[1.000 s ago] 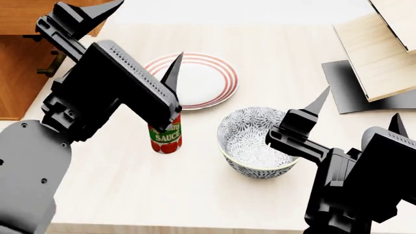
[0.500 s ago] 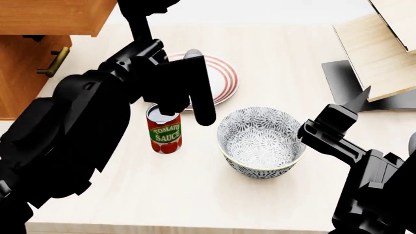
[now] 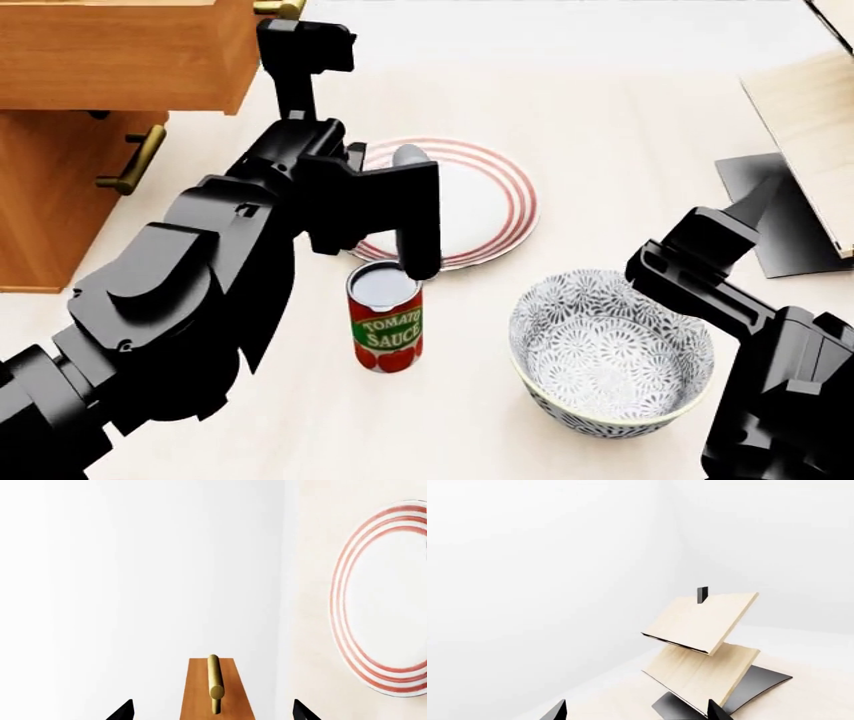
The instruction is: Close the top drawer of the cabinet.
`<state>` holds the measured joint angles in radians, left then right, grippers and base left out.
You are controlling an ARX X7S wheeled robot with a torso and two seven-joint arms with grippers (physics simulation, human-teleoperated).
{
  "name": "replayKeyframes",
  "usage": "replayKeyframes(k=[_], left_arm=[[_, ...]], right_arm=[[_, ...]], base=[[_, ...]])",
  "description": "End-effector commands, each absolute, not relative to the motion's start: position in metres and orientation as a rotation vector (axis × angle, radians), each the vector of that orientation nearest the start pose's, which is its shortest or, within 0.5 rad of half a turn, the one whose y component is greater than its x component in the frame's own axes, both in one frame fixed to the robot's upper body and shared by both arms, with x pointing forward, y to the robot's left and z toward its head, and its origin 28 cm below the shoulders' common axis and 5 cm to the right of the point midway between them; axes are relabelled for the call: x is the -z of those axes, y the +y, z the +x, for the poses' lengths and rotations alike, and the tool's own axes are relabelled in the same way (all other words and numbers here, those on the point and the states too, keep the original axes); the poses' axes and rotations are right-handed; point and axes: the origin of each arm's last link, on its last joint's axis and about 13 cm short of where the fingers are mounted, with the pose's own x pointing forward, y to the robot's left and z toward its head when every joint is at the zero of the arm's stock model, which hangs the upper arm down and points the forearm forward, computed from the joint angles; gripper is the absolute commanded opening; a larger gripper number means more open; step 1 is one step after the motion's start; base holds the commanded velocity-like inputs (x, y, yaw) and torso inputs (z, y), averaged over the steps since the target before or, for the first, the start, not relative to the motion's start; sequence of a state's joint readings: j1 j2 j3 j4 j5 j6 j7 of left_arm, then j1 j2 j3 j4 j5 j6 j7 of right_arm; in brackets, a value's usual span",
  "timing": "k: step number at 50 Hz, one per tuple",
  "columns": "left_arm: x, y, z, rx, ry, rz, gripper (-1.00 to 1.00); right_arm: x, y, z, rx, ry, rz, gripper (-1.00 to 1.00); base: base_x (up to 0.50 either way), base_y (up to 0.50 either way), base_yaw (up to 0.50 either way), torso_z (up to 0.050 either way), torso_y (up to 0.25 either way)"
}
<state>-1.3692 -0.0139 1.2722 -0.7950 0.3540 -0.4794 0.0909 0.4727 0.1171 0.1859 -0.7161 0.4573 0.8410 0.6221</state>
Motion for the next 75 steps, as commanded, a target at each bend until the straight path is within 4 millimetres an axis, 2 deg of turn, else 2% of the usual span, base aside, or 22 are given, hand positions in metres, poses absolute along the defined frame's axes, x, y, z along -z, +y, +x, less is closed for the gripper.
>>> replayKeyframes(k=[1,9,11,12,20,21,36,53,59,69,75], left_arm=[[-0.238,0.132,0.413,0.107,-0.112,1.593,1.0],[-0.234,0.128,0.413,0.189,-0.104,1.581,1.0],[-0.227,0.118,0.41,0.303,-0.169,1.705,1.0],[-0.226,0.118,0.41,0.308,-0.169,1.723,1.0],[-0.226,0.117,0.409,0.302,-0.15,1.718,1.0],[-0.218,0.121,0.409,0.297,-0.123,1.699,1.0],[-0.218,0.123,0.411,0.295,-0.112,1.693,1.0],[-0.217,0.127,0.412,0.264,-0.086,1.672,1.0],[-0.221,0.133,0.411,0.174,-0.03,1.563,1.0],[-0.223,0.152,0.412,0.01,0.176,1.265,1.0],[-0.222,0.158,0.413,-0.017,0.221,1.254,1.0]], right_arm=[[-0.213,-0.12,0.236,0.431,-0.295,0.266,1.0],[-0.214,-0.119,0.235,0.438,-0.307,0.257,1.0],[-0.21,-0.12,0.237,0.437,-0.296,0.311,1.0],[-0.211,-0.12,0.237,0.414,-0.297,0.34,1.0],[-0.212,-0.12,0.237,0.394,-0.29,0.334,1.0],[-0.213,-0.12,0.236,0.382,-0.298,0.334,1.0],[-0.215,-0.12,0.235,0.355,-0.322,0.341,1.0],[-0.214,-0.12,0.235,0.346,-0.327,0.315,1.0],[-0.215,-0.12,0.234,0.363,-0.325,0.312,1.0],[-0.217,-0.121,0.232,0.373,-0.33,0.306,1.0],[-0.218,-0.12,0.232,0.369,-0.333,0.307,1.0]], base=[[0.07,0.02,0.0,0.0,0.0],[0.0,0.0,0.0,0.0,0.0],[0.0,0.0,0.0,0.0,0.0],[0.0,0.0,0.0,0.0,0.0],[0.07,-0.37,0.0,0.0,0.0],[0.0,0.0,0.0,0.0,0.0],[0.01,0.0,0.0,0.0,0.0],[0.49,0.0,0.0,0.0,0.0],[0.2,0.0,0.0,0.0,0.003],[0.0,0.0,0.0,0.0,0.0],[0.0,0.0,0.0,0.0,0.0]])
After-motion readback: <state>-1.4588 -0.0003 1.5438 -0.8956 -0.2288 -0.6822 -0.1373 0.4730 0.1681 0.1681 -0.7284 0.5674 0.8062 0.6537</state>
